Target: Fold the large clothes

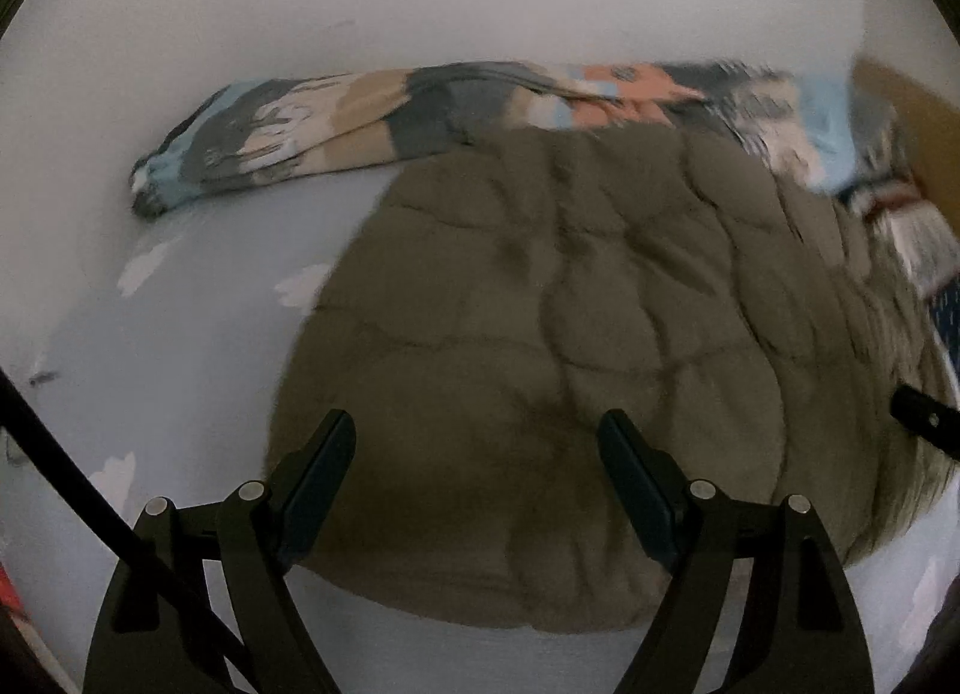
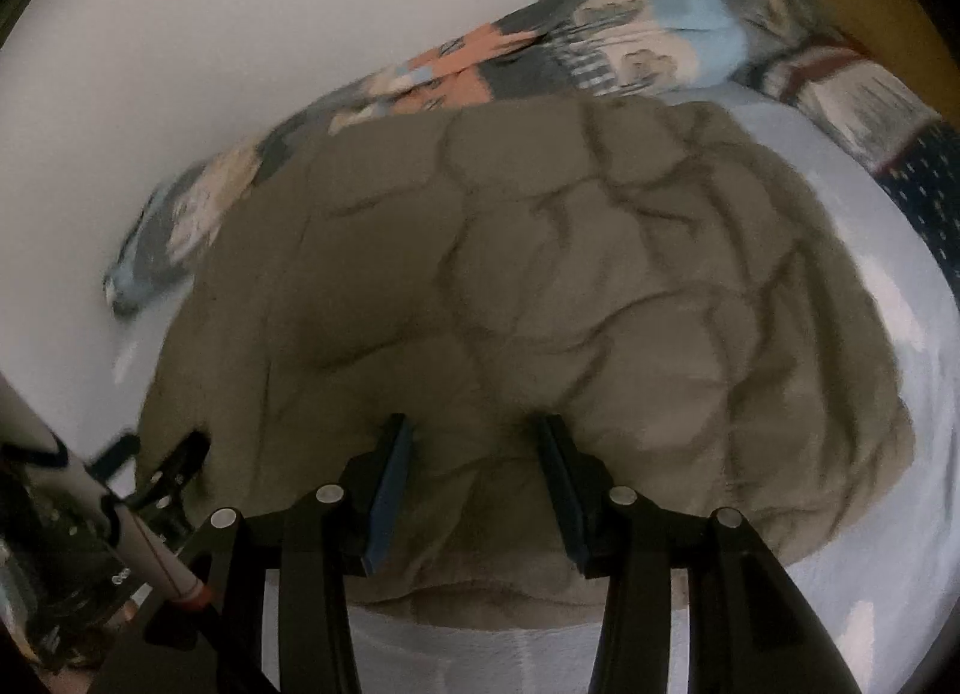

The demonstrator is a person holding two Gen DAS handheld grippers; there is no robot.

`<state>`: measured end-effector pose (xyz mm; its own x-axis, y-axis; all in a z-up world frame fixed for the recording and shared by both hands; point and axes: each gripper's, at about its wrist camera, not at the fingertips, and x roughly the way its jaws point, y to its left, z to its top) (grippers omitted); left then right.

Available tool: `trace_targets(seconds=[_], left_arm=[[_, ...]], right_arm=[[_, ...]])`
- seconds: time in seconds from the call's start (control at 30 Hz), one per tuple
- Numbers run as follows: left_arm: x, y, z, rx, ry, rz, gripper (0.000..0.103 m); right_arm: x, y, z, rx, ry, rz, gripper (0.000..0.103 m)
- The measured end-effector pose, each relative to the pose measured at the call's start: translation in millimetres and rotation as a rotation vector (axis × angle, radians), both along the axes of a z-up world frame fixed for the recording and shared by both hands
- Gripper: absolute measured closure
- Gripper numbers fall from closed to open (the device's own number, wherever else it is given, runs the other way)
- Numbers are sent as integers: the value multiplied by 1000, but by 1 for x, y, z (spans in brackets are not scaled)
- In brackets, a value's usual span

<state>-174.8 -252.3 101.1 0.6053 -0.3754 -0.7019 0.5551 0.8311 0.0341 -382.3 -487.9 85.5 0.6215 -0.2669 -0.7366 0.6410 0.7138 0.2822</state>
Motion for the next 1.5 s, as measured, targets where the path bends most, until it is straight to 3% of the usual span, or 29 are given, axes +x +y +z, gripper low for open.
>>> trace_targets(seconds=[0.1,0.23,0.33,0.43,0.6,0.8,0.97,1.1,1.33,1.5], left_arm=[[10,10,-2,6,24,39,21],[24,9,-29,101,144,14,20],[23,14,-20,85,137,6,20],[21,23,-5,47,108,9,20],[40,54,8,-16,142,64,20],[74,108,3,-125,308,194,20],[97,145,-21,-291,549,293,20],[95,148,-45,-430,729,282,20],[88,130,-68,-552,849,271,20],[87,115,-74,-569,829,286,20]], right_arm=[[-16,-15,7,-2,-18,-82,54],[-30,-39,-9,94,51,-149,48],[-32,-43,-15,123,66,-114,48],[-43,-45,-1,122,17,-121,48],[-85,-68,32,66,-53,-233,43],[-151,-116,35,158,-79,-406,39],[-193,-143,25,286,-125,-513,33],[-203,-145,11,387,-176,-536,32],[-200,-140,-16,550,-287,-540,29],[-190,-136,-33,616,-346,-546,29]])
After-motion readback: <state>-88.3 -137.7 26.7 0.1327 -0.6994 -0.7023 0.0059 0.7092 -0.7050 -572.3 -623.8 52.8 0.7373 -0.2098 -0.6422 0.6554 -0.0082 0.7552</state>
